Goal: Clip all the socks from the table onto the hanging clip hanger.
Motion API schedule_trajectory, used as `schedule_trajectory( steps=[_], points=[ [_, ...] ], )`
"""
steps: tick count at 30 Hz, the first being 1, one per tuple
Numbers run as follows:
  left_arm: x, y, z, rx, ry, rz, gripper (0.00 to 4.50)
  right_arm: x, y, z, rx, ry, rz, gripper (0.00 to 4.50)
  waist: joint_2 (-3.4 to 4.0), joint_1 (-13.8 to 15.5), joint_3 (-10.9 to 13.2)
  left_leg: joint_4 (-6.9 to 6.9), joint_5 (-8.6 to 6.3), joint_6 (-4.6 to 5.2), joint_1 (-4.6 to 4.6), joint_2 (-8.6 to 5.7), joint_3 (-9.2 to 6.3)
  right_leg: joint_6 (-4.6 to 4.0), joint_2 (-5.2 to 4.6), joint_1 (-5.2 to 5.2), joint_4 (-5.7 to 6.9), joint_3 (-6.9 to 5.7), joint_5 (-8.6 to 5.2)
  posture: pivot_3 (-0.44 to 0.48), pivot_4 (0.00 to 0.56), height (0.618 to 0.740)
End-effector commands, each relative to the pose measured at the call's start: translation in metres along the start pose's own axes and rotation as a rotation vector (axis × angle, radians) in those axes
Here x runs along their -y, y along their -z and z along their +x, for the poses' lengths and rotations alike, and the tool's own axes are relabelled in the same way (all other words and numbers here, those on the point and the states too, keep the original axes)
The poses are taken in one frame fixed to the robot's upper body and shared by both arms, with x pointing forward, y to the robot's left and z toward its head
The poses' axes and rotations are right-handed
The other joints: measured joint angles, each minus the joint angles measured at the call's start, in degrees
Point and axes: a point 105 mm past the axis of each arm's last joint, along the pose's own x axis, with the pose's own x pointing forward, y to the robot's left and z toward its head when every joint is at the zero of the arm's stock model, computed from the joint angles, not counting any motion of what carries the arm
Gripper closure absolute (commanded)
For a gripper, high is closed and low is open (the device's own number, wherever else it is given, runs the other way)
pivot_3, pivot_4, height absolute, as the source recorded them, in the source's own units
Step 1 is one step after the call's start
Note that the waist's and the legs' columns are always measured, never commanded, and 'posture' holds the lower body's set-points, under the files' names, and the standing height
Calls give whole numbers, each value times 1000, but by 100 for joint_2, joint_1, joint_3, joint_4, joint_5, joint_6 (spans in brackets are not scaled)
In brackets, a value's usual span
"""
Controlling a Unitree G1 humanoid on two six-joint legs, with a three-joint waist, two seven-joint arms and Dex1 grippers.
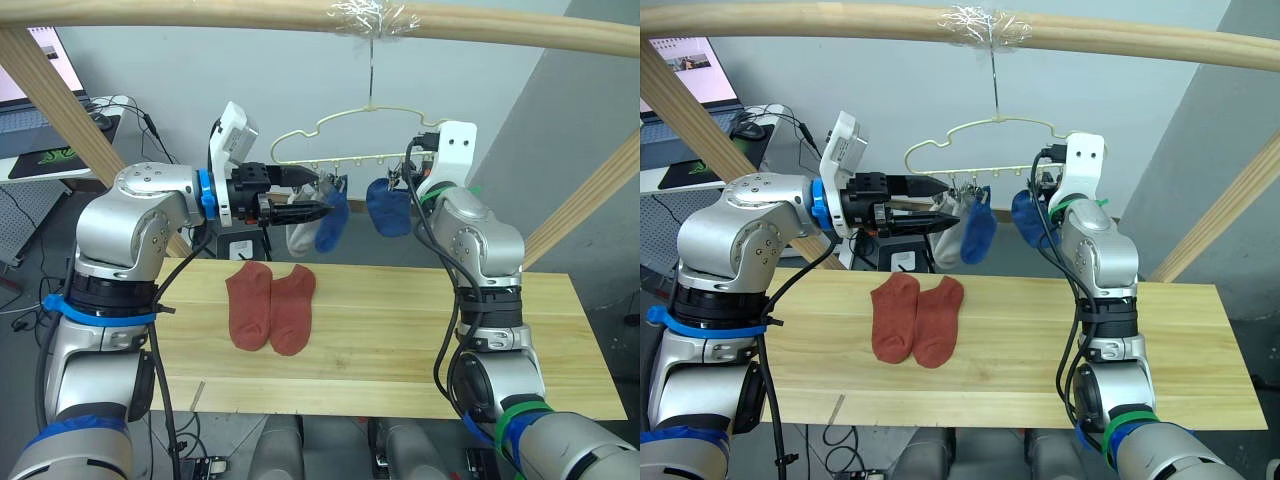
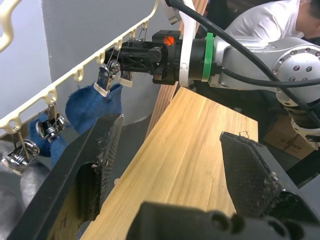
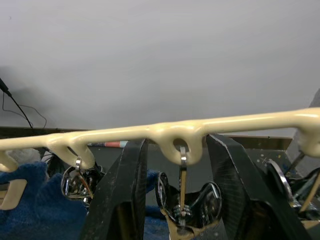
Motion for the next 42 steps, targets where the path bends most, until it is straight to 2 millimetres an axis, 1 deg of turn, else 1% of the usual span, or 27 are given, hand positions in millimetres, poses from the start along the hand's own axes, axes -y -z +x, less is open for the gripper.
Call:
schedule_trajectory(
  steps=[1,3,6,9,11,15,18,21,23,24,25,26,29,30,31,34,39,42],
  points=[
    [3,-12,-4,28,-6,53,971,-2,-21,-1,72,-10,2,2618,0,0,0,0,0,0,0,0,0,0,0,0,0,0,0,173,194,740],
    [2,-12,-4,28,-8,54,971,-2,-21,-1,74,-8,1,2618,0,0,0,0,0,0,0,0,0,0,0,0,-1,1,0,173,194,740],
    [1,-12,-3,27,-11,54,971,-1,-22,-1,73,-2,-2,3185,0,0,0,0,0,0,0,0,0,0,0,0,0,0,0,172,194,740],
    [1,-11,-3,24,-15,56,971,0,-22,0,73,4,-3,4088,0,0,0,0,0,0,0,0,0,0,0,0,0,1,0,172,194,740],
    [1,-10,-3,22,-18,57,971,1,-22,0,72,7,-3,4485,0,1,0,0,0,0,0,0,0,0,0,0,0,0,0,169,195,740],
    [1,-8,-2,17,-23,58,971,2,-22,0,73,11,-3,4485,0,5,0,0,0,0,0,0,0,0,0,0,0,1,0,169,195,740],
    [-1,-2,-1,-7,-39,48,971,3,-23,1,73,14,-3,4485,0,5,0,0,0,0,0,0,0,0,0,0,0,0,0,169,194,740],
    [1,19,2,-80,-60,10,971,4,-23,0,72,15,-2,4485,0,5,0,0,0,0,0,0,1,0,0,0,0,2,0,169,194,740],
    [-3,44,2,-145,-116,-17,604,3,-23,0,72,13,2,4500,0,4,0,-1,0,0,0,0,0,0,0,0,0,1,0,166,195,740],
    [-5,53,1,-169,-138,-18,389,3,-23,0,72,12,3,4500,0,3,0,-1,0,0,1,0,1,0,0,0,0,3,0,166,195,740],
    [-8,69,-1,-217,-168,-6,106,2,-23,-1,72,9,4,4500,0,3,0,-1,0,0,1,0,1,0,0,0,0,3,0,166,195,740],
    [-9,79,-2,-248,-183,7,19,2,-24,-1,72,8,5,4500,0,4,0,-1,0,0,1,0,1,0,0,0,0,2,0,166,195,740],
    [-16,113,-5,-316,-240,-18,19,0,-24,-1,71,3,6,4500,0,14,0,-1,0,0,2,0,1,0,0,0,1,2,0,166,200,740],
    [-18,120,-6,-332,-253,-12,19,0,-24,-1,71,2,6,4500,1,19,0,0,0,0,2,0,1,0,0,0,1,1,0,166,200,740],
    [-23,132,-7,-363,-280,-24,19,-1,-23,-1,70,0,7,4500,1,28,0,0,0,0,2,0,1,-1,0,0,1,1,0,166,201,740],
    [-30,162,-4,-404,-309,-72,19,-3,-23,-2,68,-8,7,4500,1,73,0,0,0,1,2,-1,2,0,0,0,1,1,0,165,200,740],
    [-31,190,11,-443,-282,-99,19,-4,-24,-3,69,-15,4,4500,1,127,0,-2,0,1,0,0,4,0,0,-2,-3,-1,0,160,198,740],
    [-33,203,21,-480,-276,-91,19,-5,-24,-3,68,-15,2,4500,0,132,0,-2,0,1,-1,-1,4,0,0,-3,-2,-1,0,160,198,740]
  ],
)
